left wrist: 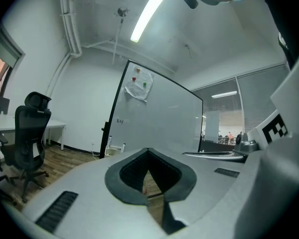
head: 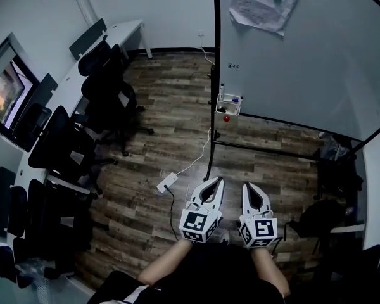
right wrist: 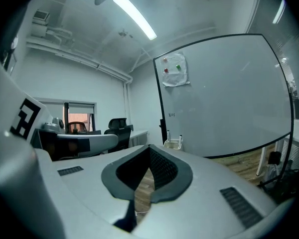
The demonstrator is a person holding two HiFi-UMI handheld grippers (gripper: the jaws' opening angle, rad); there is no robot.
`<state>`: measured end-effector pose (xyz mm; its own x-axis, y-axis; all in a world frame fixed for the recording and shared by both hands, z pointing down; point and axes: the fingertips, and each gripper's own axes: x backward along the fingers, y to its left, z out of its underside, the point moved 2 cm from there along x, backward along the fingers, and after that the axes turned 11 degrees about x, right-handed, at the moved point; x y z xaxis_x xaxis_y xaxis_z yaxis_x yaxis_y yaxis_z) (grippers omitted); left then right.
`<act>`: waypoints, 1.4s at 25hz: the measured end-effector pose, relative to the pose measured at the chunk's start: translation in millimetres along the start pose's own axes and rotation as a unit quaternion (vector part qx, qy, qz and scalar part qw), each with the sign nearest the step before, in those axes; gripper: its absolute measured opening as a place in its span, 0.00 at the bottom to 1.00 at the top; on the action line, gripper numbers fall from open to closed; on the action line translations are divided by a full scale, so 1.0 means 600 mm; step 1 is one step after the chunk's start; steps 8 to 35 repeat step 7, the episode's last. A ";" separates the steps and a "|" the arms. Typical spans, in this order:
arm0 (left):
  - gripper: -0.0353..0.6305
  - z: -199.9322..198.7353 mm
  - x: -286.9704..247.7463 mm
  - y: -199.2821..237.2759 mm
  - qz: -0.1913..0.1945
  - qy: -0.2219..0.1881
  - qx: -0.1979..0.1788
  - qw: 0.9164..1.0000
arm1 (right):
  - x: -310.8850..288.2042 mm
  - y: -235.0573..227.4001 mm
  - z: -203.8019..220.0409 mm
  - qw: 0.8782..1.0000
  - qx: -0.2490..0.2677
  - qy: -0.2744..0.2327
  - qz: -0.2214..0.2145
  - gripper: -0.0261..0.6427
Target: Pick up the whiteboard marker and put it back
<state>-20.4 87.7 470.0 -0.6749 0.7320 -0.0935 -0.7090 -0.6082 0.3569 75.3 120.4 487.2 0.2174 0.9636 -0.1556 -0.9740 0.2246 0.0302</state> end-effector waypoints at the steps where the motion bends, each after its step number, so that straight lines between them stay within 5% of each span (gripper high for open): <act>1: 0.06 0.001 -0.001 -0.001 -0.001 0.001 -0.001 1.000 | 0.001 -0.002 0.002 1.000 0.002 0.001 -0.001 0.06; 35: 0.06 -0.002 -0.012 -0.007 0.000 0.000 -0.005 1.000 | -0.002 -0.016 0.004 1.000 -0.004 -0.002 0.001 0.06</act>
